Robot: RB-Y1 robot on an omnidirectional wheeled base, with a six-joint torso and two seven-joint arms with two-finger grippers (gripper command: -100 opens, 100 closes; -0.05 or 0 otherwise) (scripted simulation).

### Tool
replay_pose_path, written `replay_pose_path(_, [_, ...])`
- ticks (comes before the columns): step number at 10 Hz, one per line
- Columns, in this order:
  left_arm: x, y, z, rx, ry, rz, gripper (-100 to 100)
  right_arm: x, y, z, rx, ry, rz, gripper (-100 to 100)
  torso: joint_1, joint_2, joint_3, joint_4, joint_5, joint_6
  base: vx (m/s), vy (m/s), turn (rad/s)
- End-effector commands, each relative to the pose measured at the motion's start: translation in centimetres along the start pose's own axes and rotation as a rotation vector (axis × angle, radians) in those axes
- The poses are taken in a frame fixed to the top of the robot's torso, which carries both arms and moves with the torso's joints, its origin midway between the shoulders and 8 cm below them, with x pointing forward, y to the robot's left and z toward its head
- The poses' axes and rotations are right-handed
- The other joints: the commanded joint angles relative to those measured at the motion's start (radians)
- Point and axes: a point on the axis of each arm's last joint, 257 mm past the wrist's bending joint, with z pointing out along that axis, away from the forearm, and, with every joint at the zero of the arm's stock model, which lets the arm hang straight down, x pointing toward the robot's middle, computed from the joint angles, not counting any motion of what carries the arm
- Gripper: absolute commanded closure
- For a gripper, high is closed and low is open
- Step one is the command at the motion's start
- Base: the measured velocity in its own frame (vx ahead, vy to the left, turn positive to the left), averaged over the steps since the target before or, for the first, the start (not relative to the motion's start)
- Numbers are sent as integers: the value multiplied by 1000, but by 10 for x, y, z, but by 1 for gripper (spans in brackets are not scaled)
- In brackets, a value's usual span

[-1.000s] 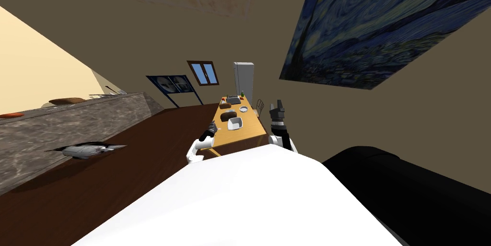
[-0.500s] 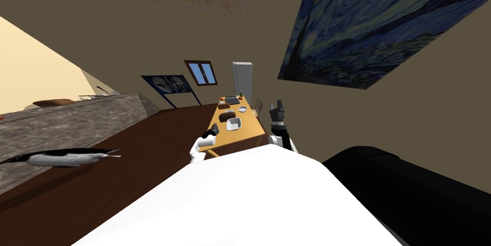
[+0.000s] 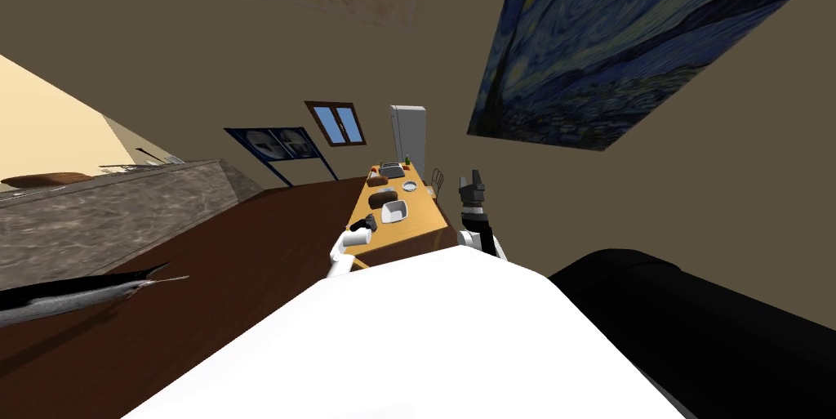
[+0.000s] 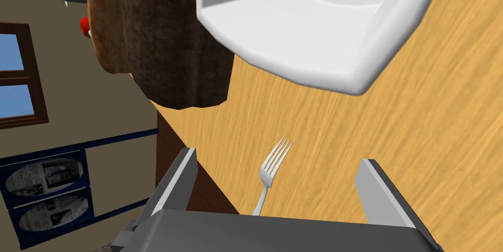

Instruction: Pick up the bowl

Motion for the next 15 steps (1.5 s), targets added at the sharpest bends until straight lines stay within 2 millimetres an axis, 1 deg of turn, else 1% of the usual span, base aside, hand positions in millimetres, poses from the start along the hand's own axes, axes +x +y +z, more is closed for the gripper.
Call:
replay_pose_path(1, [5, 14, 5, -66, 2, -9, -100, 0, 0, 0, 0, 0, 0, 0, 0, 0, 0, 0, 0, 0, -8, -61, -78])
replay_pose_path(4, [16, 38, 8, -169, 10, -11, -100, 0, 0, 0, 0, 0, 0, 0, -1, -2, -1, 0, 0, 0, 19, -70, -93])
replay_pose_path(8, [28, 61, 7, -261, 25, 0, -100, 0, 0, 0, 0, 0, 0, 0, -1, -2, -1, 0, 0, 0, 28, -69, -121])
replay_pose_path(9, [25, 58, 7, -245, 22, -3, -100, 0, 0, 0, 0, 0, 0, 0, -1, -2, -1, 0, 0, 0, 9, -30, -36])
replay_pose_path(10, [26, 59, 7, -249, 23, -2, 0, 0, 0, 0, 0, 0, 0, 0, 1, -1, -1, 0, 0, -1, 2, -6, 8])
replay_pose_path(11, [24, 67, 11, -249, 22, -4, -100, 0, 0, 0, 0, 0, 0, 0, 3, -1, 0, 0, 0, -1, 27, -1, -12])
replay_pose_path(13, [22, 76, 16, -249, 22, -5, -100, 0, 0, 0, 0, 0, 0, 0, 4, -3, -2, -1, 1, -1, 64, 1, -9])
replay_pose_path(14, [22, 73, 15, -251, 21, -5, -100, 0, 0, 0, 0, 0, 0, 0, 4, -5, -3, -1, 1, -1, 34, 2, -1])
replay_pose_path(15, [22, 73, 15, -249, 22, -5, 100, 0, 0, 0, 0, 0, 0, 0, 4, -3, -2, -1, 1, -1, 6, 0, 0])
